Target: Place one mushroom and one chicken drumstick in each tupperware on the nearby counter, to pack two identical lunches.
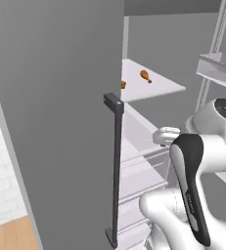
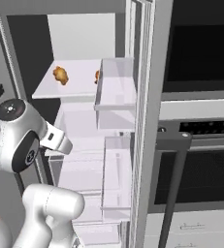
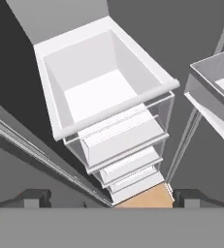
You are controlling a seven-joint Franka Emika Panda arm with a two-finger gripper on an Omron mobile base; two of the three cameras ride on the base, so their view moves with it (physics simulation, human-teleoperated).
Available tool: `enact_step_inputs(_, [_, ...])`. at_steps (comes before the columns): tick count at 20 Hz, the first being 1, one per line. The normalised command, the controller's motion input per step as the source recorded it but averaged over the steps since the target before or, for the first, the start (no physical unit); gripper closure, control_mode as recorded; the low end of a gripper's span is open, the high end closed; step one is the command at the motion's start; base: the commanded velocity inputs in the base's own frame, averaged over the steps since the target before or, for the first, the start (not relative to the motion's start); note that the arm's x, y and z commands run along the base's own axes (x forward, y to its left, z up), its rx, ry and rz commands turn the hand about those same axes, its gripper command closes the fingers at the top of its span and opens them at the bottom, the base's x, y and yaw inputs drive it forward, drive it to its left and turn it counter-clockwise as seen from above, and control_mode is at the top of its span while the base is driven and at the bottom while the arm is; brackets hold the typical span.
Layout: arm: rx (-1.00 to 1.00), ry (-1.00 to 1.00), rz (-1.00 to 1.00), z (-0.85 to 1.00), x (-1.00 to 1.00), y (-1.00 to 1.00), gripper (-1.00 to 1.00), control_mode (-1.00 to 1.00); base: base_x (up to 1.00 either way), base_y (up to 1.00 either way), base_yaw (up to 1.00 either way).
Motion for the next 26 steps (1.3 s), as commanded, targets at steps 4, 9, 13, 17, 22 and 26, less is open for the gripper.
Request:
enact_step_inputs(4, [0.01, 0.0, 0.02, 0.02, 0.1, -0.04, -1.0, -1.0, 0.43, -0.06, 0.07])
enact_step_inputs(9, [-0.02, -0.15, 0.01, 0.69, 0.33, -0.06, -1.0, -1.0, 0.0, 0.0, 0.0])
enact_step_inputs(13, [-0.1, -0.22, 0.0, 0.89, 0.39, 0.0, -1.0, -1.0, 0.0, 0.0, 0.0])
enact_step_inputs(17, [-0.1, -0.14, -0.03, 0.79, 0.34, 0.0, -1.0, -1.0, 0.0, 0.0, 0.0])
enact_step_inputs(22, [0.0, 0.02, 0.0, 0.51, 0.69, 0.0, -1.0, -1.0, 0.0, 0.0, 0.0])
enact_step_inputs(26, [0.0, 0.0, -0.02, 0.24, 0.76, -0.06, -1.0, -1.0, 0.0, 0.0, 0.0])
